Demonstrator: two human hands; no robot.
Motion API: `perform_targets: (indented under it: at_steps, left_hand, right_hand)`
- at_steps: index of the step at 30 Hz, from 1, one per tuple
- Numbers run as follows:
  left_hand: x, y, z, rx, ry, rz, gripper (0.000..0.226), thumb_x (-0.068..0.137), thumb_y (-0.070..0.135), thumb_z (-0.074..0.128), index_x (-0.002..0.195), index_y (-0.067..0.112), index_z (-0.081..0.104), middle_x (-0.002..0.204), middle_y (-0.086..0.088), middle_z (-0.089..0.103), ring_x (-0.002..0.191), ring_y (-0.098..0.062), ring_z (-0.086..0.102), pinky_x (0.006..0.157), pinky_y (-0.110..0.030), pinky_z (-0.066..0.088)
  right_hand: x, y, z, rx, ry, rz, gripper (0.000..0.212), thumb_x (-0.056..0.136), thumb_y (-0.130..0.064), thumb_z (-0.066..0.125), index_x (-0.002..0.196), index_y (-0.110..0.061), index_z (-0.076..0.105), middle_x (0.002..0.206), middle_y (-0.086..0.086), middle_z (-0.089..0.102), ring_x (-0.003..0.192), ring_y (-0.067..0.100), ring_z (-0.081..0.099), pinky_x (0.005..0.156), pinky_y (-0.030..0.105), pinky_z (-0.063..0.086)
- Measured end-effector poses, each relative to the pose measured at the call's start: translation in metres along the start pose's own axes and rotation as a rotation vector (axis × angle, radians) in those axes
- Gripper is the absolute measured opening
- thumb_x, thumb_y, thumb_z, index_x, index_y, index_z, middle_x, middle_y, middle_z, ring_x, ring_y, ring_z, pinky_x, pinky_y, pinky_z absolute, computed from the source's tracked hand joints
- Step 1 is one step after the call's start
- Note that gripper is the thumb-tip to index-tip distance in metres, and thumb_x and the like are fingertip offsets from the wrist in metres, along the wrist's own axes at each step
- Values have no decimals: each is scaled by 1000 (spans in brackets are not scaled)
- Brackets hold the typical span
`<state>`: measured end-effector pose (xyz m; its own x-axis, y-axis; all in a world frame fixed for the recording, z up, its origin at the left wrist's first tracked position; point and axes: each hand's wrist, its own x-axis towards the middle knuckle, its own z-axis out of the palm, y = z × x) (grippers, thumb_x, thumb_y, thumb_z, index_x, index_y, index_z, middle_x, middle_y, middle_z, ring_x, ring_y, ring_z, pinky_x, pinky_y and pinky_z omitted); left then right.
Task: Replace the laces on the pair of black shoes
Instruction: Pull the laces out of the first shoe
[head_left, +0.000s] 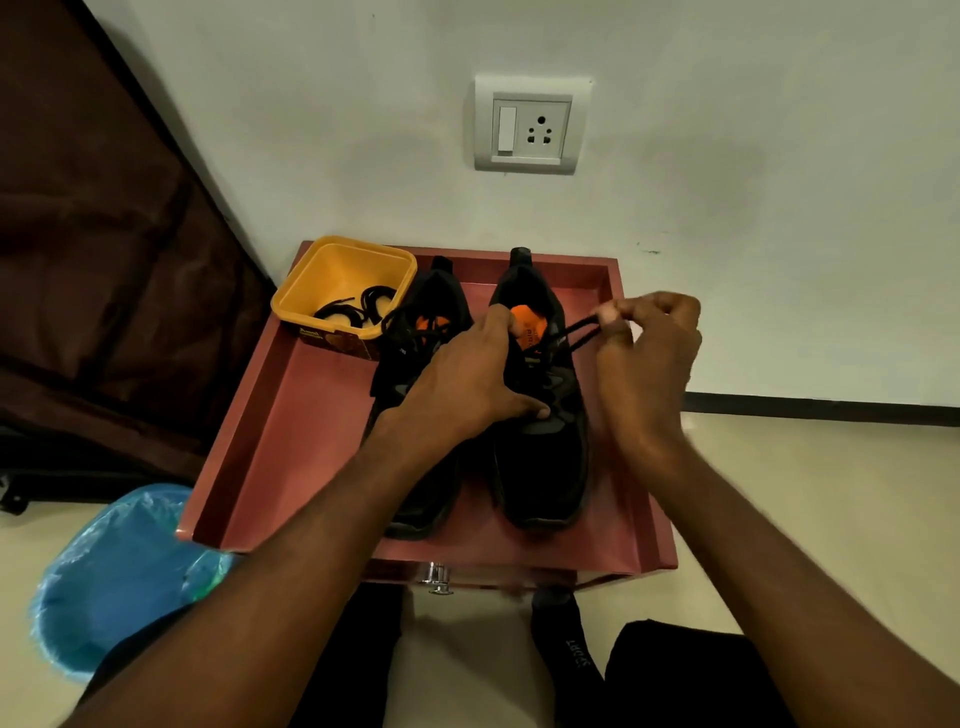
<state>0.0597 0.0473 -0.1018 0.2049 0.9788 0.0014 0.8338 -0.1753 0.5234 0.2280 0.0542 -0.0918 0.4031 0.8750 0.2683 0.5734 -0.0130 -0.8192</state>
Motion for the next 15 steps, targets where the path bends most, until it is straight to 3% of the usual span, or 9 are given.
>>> perform_targets:
  at_steps: [3, 6, 8, 10, 12, 13, 14, 15]
  left_hand:
    - [0, 1, 1, 9, 11, 5, 88, 67, 51, 92, 132, 23, 40, 121, 5, 57, 97, -16, 62, 73, -30, 47]
    - [0, 1, 2, -11, 12, 27, 80, 74, 45, 88, 134, 23, 39, 120, 3, 59, 96, -18, 66, 76, -35, 55]
    - [-1, 1, 1, -9, 14, 23, 79, 75, 44, 87, 134, 24, 39, 117, 5, 58, 93, -16, 65, 74, -34, 55]
    - [-2, 1, 0, 12, 11, 23, 85, 71, 49, 90, 135, 25, 38, 118, 6, 58, 92, -17, 64, 73, -35, 54]
    - [-4, 1, 0, 31, 12, 20, 91, 68, 52, 91, 137, 25, 38, 124, 3, 59, 97, -19, 63, 78, -37, 55]
    - [-4, 1, -1, 40, 19, 15, 93, 68, 53, 91, 138, 25, 38, 126, 3, 60, 100, -19, 63, 80, -37, 55]
    - [-4, 0, -1, 50, 28, 12, 94, 67, 55, 91, 138, 26, 38, 126, 3, 60, 102, -20, 62, 81, -37, 54]
    - [-4, -1, -1, 57, 35, 10, 94, 67, 56, 91, 138, 26, 38, 123, 3, 60, 101, -20, 62, 79, -35, 53]
  right_hand:
    - [-9, 4, 0, -300, -166, -345, 47, 83, -7, 68, 124, -29, 65, 155, -1, 35, 145, 25, 32, 112, 52, 38]
    - [-10, 3, 12, -496, -413, -491, 42, 87, -20, 73, 126, -36, 69, 167, -6, 24, 157, 27, 12, 120, 58, 18]
    - [-7, 4, 18, -521, -464, -485, 34, 86, -22, 74, 118, -35, 75, 160, -10, 35, 154, 23, 20, 122, 57, 14]
    - [-6, 3, 19, -335, -300, -391, 23, 82, -14, 73, 97, -31, 80, 134, -15, 54, 133, 11, 46, 119, 48, 28]
    - [-1, -7, 13, 96, -25, -95, 19, 85, -9, 69, 87, -26, 77, 114, -13, 55, 103, 3, 57, 100, 32, 49]
    - [1, -12, 8, 246, 80, -8, 17, 88, -8, 67, 89, -23, 76, 115, -6, 54, 101, 5, 58, 94, 25, 51]
    - [2, -14, 5, 243, 146, -21, 15, 90, -10, 66, 94, -21, 74, 121, 0, 54, 107, 10, 58, 93, 23, 50]
    - [3, -14, 2, 109, 150, -127, 17, 90, -13, 65, 102, -22, 73, 130, 2, 53, 117, 16, 55, 98, 31, 49]
